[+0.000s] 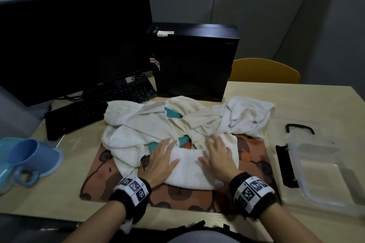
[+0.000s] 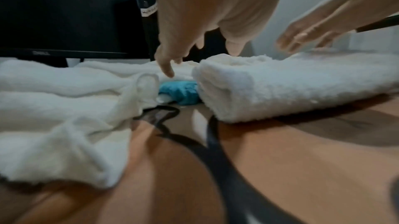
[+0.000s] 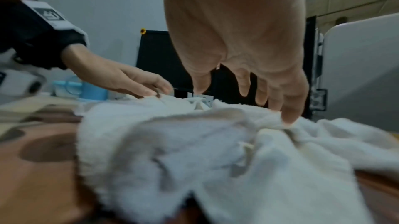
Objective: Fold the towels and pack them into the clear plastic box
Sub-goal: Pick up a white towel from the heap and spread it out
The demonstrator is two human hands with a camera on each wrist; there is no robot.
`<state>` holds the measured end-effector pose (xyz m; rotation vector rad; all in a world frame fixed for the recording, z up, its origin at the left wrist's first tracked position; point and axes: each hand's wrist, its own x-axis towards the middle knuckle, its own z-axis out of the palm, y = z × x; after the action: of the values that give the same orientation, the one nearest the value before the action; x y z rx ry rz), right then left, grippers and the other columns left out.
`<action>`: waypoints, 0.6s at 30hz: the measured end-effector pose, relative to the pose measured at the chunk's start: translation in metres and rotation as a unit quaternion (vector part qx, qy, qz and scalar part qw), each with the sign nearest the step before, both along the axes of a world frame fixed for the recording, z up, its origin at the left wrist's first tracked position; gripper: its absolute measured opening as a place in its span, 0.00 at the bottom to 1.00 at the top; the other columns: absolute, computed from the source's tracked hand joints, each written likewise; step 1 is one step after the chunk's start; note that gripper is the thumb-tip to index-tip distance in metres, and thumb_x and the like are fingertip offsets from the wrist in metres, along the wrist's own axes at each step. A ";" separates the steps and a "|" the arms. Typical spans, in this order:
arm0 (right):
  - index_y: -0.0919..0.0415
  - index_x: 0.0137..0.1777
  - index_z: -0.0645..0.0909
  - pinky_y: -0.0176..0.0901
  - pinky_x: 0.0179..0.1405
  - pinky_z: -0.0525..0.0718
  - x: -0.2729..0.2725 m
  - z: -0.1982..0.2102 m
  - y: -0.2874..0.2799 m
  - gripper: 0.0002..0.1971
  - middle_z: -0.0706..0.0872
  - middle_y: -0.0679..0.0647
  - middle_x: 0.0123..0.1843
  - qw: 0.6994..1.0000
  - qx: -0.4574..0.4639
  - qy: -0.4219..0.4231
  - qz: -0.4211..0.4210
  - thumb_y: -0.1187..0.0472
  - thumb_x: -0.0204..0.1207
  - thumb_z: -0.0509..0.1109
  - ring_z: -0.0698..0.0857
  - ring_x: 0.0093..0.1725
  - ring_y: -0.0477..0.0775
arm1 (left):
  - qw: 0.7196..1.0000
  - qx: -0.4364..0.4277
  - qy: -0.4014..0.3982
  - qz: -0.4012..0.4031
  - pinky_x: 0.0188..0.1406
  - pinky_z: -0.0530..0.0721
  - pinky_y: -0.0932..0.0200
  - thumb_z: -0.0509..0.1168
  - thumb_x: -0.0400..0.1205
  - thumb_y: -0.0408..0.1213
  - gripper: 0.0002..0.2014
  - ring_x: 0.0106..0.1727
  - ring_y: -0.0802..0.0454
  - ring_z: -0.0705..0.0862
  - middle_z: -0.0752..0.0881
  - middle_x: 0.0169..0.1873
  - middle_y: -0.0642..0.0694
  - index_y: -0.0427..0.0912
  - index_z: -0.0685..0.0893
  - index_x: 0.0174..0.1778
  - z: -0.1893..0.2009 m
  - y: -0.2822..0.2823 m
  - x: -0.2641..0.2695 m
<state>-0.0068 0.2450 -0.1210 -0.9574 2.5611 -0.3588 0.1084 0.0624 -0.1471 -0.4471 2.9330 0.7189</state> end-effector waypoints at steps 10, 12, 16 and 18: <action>0.57 0.72 0.69 0.58 0.69 0.70 -0.027 0.008 -0.020 0.23 0.70 0.60 0.74 0.993 0.055 -0.074 0.069 0.46 0.81 0.57 0.72 0.71 0.62 | 0.985 -0.060 -0.153 -0.059 0.72 0.60 0.42 0.54 0.84 0.51 0.23 0.75 0.44 0.64 0.68 0.74 0.44 0.50 0.66 0.75 0.029 -0.008 -0.044; 0.56 0.69 0.74 0.57 0.69 0.72 -0.046 0.021 -0.031 0.18 0.71 0.60 0.73 0.999 -0.039 0.009 0.031 0.51 0.82 0.58 0.71 0.71 0.61 | 0.996 -0.036 -0.083 -0.003 0.67 0.63 0.47 0.55 0.83 0.47 0.19 0.71 0.44 0.68 0.73 0.67 0.44 0.49 0.72 0.70 0.043 -0.013 -0.065; 0.53 0.67 0.77 0.72 0.76 0.52 -0.078 0.029 -0.057 0.16 0.49 0.55 0.84 0.992 0.079 0.068 0.073 0.56 0.82 0.57 0.44 0.83 0.63 | 0.999 0.008 -0.029 -0.013 0.70 0.67 0.47 0.59 0.82 0.42 0.22 0.72 0.45 0.67 0.72 0.68 0.43 0.46 0.69 0.72 0.057 -0.020 -0.104; 0.57 0.64 0.78 0.77 0.74 0.50 -0.087 0.029 -0.066 0.15 0.60 0.55 0.81 0.988 0.116 0.024 0.095 0.62 0.80 0.59 0.51 0.83 0.59 | 0.998 0.033 -0.042 -0.020 0.74 0.66 0.45 0.61 0.80 0.42 0.28 0.76 0.43 0.64 0.67 0.74 0.42 0.44 0.62 0.77 0.057 -0.021 -0.120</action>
<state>-0.0940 0.1795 -0.0921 -1.1185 2.4587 0.0168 -0.0115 0.0415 -0.0900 -0.4025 2.8226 0.7695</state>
